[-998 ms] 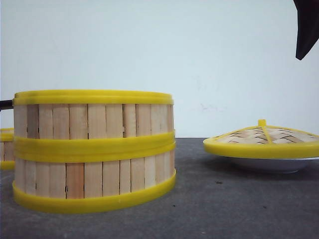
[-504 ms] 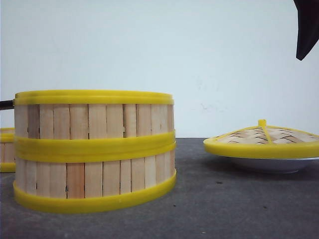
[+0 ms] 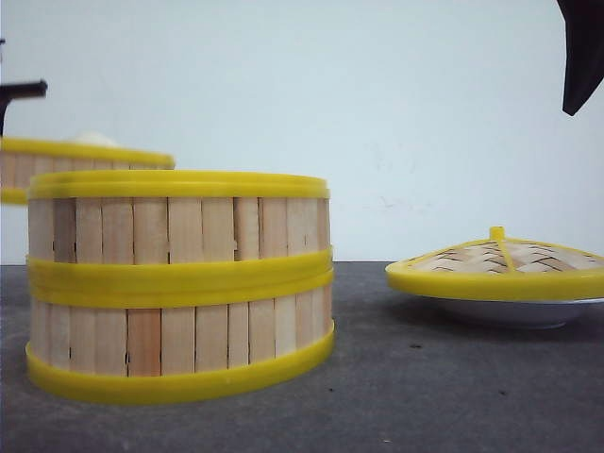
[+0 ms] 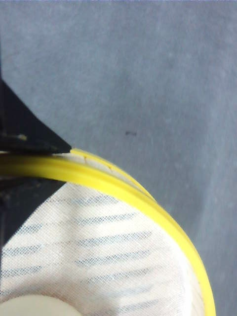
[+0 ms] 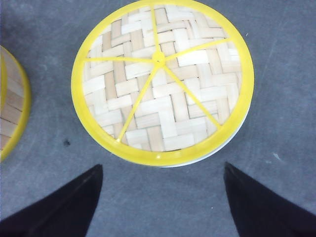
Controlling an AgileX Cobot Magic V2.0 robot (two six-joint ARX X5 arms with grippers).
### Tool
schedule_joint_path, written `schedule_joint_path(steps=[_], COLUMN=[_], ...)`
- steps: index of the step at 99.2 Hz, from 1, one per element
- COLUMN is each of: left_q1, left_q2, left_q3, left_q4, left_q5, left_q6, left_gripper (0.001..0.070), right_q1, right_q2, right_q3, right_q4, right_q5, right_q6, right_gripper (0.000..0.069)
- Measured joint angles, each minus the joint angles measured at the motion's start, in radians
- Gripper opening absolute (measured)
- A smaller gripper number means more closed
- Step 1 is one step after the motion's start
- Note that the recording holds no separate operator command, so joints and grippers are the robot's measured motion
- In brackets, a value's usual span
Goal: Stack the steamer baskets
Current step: 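Lift the basket with the left gripper and carry it above the stack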
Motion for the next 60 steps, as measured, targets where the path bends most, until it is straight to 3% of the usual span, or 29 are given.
schedule_joint_path(steps=[34,60], left_q1=[-0.059,-0.14], left_q2=[-0.188,-0.413], left_q3=[0.011,-0.088], left_q4=[-0.194,-0.185], left_q5=[0.014,0.018], left_q6=[0.061,0.073], left_gripper=[0.0026,0.0026], right_q1=[0.0,0.0], right_q2=[0.0,0.0], right_q3=[0.0,0.0], right_q4=[0.002,0.001], right_q5=[0.0,0.0], right_q6=[-0.008,-0.03], right_gripper=[0.0482,0.0482])
